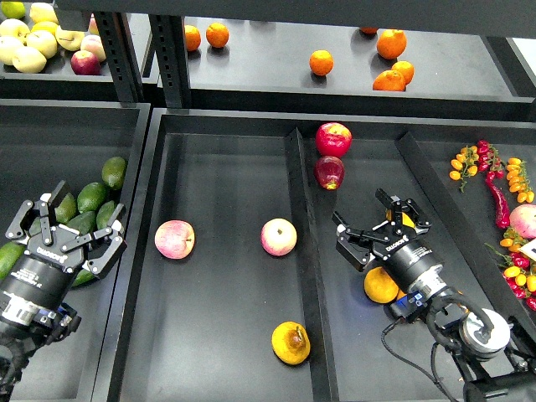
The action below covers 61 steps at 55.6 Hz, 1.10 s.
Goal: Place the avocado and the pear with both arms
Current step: 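Move the right gripper down to the yellow pear nearest the robot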
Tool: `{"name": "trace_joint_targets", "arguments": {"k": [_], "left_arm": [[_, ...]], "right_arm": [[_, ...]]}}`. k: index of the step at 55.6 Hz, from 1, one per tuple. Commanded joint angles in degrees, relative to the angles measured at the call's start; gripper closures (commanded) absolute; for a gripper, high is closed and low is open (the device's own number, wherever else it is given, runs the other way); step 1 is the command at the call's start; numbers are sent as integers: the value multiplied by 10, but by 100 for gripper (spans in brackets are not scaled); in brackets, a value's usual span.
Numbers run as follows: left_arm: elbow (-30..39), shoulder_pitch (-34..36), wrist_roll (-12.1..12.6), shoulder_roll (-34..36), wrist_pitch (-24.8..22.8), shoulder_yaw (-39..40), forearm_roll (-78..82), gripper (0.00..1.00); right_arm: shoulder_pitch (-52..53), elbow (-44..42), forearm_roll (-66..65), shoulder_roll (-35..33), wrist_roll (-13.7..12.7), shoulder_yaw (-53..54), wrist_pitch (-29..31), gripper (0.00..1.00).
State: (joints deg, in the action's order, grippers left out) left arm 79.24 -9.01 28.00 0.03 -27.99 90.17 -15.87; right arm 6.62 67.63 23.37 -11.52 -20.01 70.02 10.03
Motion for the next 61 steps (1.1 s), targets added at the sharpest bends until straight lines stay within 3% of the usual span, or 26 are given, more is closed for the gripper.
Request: {"name": "trace_joint_targets", "arguments": {"k": [1,18,22,32,42,61], "left_arm": [[0,-12,0,0,0,-1,0,1],[1,-12,0,0,0,-7,0,1],[0,-13,0,0,0,-10,0,1],[0,-15,0,0,0,-21,1,1],[0,-23,0,0,0,-26,1,1],[0,-24,0,0,0,-28,1,1]], "right_arm": [[7,0,0,-20,-13,-17,0,0],[66,0,-2,-79,-55,-87,0,0],[84,2,-2,-88,-80,-100,1,0],[117,2,-3,-98,-80,-121,29,0],[129,-14,-91,-98,-80,-190,67,0],[132,-88,-168,-91,-80,-280,120,0]]}}
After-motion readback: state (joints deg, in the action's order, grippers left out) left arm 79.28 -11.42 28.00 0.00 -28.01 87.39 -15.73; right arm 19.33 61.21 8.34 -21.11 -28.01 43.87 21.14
